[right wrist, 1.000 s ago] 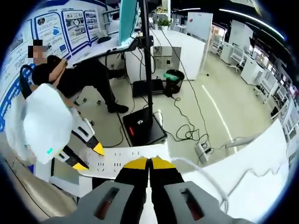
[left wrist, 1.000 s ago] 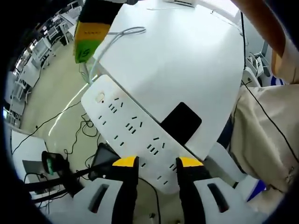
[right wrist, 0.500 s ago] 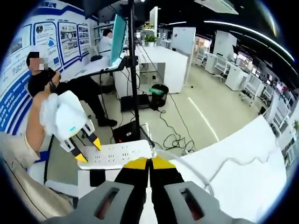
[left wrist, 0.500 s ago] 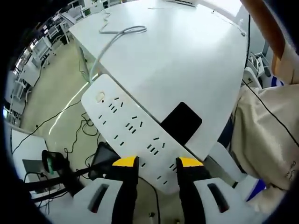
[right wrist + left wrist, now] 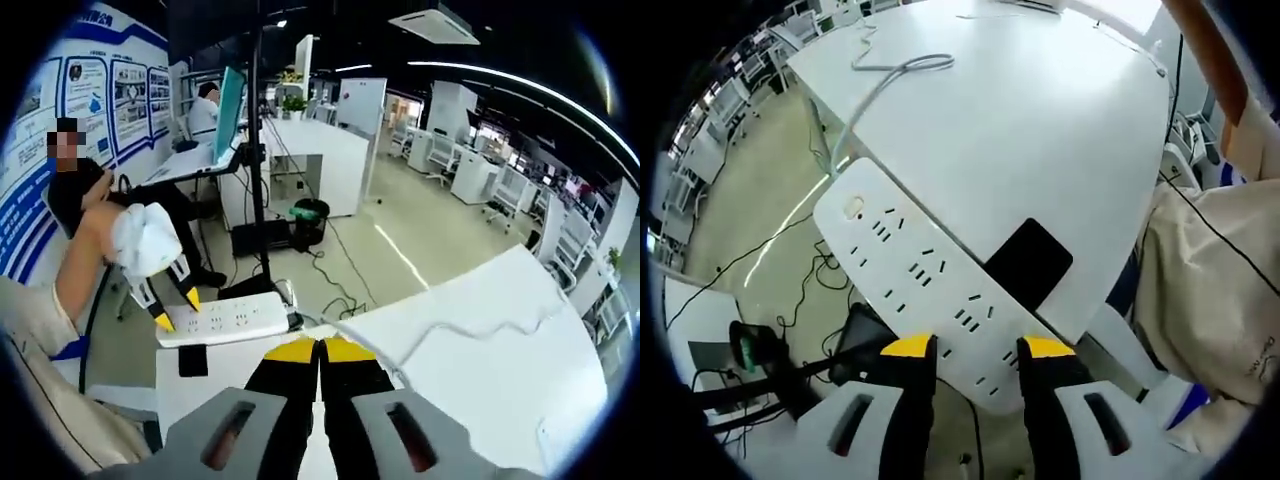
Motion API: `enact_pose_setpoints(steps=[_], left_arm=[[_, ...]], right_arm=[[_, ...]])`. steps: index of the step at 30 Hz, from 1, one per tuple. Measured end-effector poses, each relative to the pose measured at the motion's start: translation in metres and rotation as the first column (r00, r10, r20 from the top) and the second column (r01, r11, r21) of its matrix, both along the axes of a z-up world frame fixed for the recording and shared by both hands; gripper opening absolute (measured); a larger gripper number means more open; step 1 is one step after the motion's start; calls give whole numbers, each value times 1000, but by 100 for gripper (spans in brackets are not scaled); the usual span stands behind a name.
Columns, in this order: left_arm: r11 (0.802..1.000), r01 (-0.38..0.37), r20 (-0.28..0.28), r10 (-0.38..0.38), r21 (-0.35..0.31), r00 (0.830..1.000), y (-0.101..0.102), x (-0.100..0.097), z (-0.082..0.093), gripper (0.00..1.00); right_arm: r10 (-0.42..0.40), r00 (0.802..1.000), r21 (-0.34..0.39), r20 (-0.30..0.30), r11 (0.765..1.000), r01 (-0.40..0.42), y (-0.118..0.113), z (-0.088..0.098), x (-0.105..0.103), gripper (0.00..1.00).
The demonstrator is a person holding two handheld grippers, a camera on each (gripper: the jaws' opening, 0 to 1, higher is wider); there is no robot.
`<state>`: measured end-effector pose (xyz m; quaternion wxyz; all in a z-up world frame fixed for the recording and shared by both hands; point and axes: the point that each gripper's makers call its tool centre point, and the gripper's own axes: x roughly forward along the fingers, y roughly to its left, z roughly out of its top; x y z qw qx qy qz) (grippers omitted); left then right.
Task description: Pick up the power strip scattered on the table, fix it on the side mounting bracket of the table, and press the switch
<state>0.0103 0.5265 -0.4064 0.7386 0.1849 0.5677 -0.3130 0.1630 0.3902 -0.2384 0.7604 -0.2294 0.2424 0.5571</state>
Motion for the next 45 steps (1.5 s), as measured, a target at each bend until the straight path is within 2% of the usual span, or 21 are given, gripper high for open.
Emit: enact_pose_setpoints(steps=[8,21,27,34,40,45], left_arm=[[1000,5,-2,-5,6,1000,-1,-2,0,37],[999,6,-26,-5,33,1000,0,-3,-1,37],[999,10,-19,-9,33,1000,-1,-4,-1,37],[999,0,-25,1,40,1000,-1,-4,-1,37],[1000,-7,-3,7,20,1000,-1,-4,0,37],[1000,-9,-5,9,22,1000,0,-4,1,37]], right_arm=[[-22,998,-15,54,1000,23,-37,0,-1,0],[-131,987,72,93,990,124,-104,26,9,0],[-172,980,95,98,982,163,-133,34,20,0],[-240,966,120,96,966,228,-172,35,29,0],[-294,952,138,83,950,281,-207,32,32,0],[-325,943,151,76,938,311,-224,30,32,0]])
